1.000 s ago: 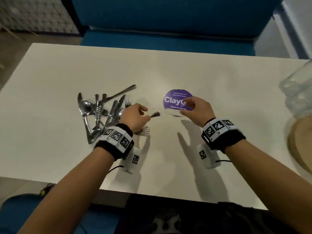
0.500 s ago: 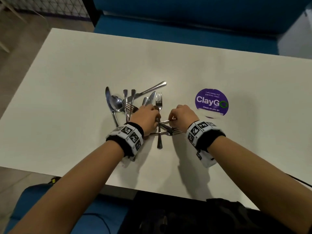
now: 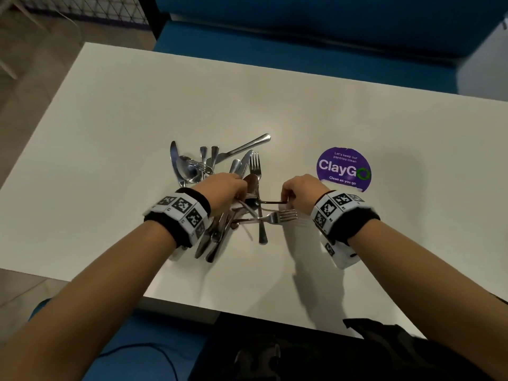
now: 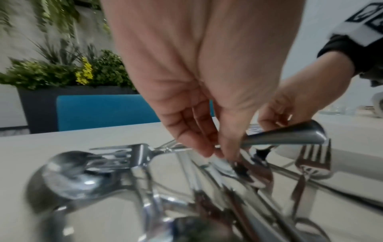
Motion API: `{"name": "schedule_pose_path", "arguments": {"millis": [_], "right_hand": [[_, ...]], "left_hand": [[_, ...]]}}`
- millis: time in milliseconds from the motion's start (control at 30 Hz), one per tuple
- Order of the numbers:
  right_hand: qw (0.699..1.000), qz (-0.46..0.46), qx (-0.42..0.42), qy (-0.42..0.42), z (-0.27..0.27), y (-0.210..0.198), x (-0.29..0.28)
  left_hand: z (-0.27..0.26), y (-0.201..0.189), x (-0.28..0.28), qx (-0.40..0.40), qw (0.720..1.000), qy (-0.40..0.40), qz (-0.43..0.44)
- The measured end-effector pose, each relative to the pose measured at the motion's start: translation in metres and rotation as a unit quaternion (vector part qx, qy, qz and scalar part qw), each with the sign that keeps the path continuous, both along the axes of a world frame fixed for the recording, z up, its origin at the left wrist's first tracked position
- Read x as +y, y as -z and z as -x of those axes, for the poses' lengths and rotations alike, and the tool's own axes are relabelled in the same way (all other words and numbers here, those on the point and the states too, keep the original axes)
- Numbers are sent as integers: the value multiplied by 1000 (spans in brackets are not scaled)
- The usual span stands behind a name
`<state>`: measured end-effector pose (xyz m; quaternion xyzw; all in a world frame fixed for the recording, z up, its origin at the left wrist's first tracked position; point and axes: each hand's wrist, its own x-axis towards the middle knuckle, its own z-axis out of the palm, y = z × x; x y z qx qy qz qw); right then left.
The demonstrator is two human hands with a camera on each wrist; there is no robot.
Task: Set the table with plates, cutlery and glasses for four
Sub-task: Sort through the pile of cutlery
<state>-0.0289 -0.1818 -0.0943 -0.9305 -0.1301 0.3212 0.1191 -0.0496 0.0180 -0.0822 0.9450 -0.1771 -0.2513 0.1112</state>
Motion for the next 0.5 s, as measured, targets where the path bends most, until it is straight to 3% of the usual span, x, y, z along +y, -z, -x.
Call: {"name": "schedule_pose_path", "arguments": {"millis": [200,333,433,500], "right_hand": [[995,-70,24,71,-2,-9,-6],[966,-187,64,166,-1,-14,10],[940,-257,103,202,6,-17,37],[924,-295,122,213,14,-17,60]], "left_hand": [[10,1,29,41,994,24,-101],[17,9,43,26,994,19,-102],[17,10,51,2,998,-62,17],[14,3,51,15,980,-146,131]]}}
